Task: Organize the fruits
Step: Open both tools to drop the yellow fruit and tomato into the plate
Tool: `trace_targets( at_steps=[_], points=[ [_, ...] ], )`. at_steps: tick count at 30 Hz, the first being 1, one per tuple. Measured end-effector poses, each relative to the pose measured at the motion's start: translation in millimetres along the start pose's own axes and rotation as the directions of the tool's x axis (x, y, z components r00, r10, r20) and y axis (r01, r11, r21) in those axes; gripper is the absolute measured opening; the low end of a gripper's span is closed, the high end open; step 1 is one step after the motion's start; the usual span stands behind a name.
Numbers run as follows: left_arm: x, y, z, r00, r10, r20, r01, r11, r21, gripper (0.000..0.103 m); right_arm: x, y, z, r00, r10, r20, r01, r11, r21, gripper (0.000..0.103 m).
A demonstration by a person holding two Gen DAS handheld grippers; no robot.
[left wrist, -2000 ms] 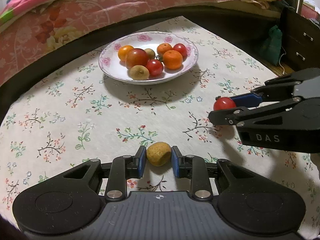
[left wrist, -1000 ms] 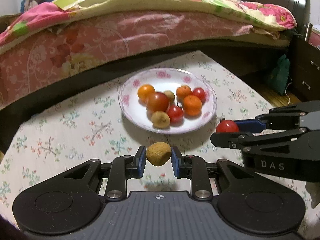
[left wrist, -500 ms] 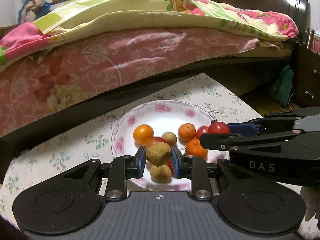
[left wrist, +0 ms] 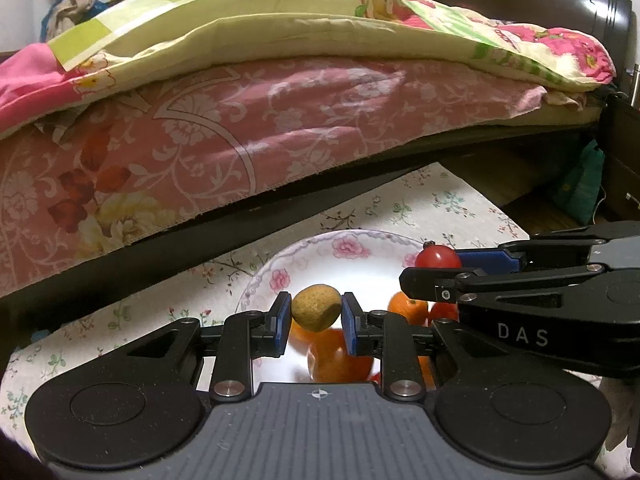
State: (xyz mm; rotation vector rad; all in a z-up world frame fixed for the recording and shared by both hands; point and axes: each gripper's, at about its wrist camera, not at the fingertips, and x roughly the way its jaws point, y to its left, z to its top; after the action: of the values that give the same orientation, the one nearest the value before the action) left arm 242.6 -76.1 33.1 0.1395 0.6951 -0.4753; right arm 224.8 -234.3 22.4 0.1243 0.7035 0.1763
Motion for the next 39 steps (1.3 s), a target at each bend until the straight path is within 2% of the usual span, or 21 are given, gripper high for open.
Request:
trace_targets(
  at_steps=[18,21,22,24,25,29,34,39],
  points=[
    [12.1,7.6,0.6,1.0,-0.003,-0.028,0.002,0.999,-0.037,0.033,20.3,-9.4,9.1,0.999,0.037,-0.027,-0.036,0.999,0.04,0.03],
    [11.3,8.6,0.8,1.0,-0.003,-0.027,0.001,0.999,-0.041,0.037,20.4,-11.2,10.3,0.999,0.041,-0.025,-0.039,0.998,0.056,0.03],
    [11.4,8.2,0.8,1.0,-0.008,-0.029,0.007,0.999,-0.042,0.046,20.0,-12.0,10.9,0.999,0.042,-0.022,-0.041,0.997,0.062,0.031],
    [10.6,4.9,0.5,1.0,-0.017,-0.023,0.016,0.999,-0.032,0.055,19.6,-13.4,12.6,0.998,0.062,-0.02,-0.06,0.995,0.08,0.043],
    [10.0,1.7,0.4,1.0,-0.015,-0.019,0.015,1.0,-0.015,0.054,18.9,-12.9,13.1,0.997,0.072,-0.017,-0.071,0.994,0.083,0.043],
    [7.4,-5.8,-1.2,1.0,0.006,-0.011,-0.006,1.0,0.029,0.054,11.9,-5.4,13.0,0.999,0.03,0.023,-0.031,0.999,0.036,0.043],
    [-1.7,-0.4,-3.6,1.0,0.012,-0.01,-0.012,1.0,0.003,0.054,-1.6,-9.7,15.5,0.998,0.02,0.052,-0.022,0.998,0.052,0.043],
    [-15.4,0.8,-7.7,1.0,0.024,-0.01,-0.025,1.0,-0.015,0.054,-16.7,-12.7,10.7,0.999,-0.01,0.042,0.007,0.998,0.062,0.043]
  ],
)
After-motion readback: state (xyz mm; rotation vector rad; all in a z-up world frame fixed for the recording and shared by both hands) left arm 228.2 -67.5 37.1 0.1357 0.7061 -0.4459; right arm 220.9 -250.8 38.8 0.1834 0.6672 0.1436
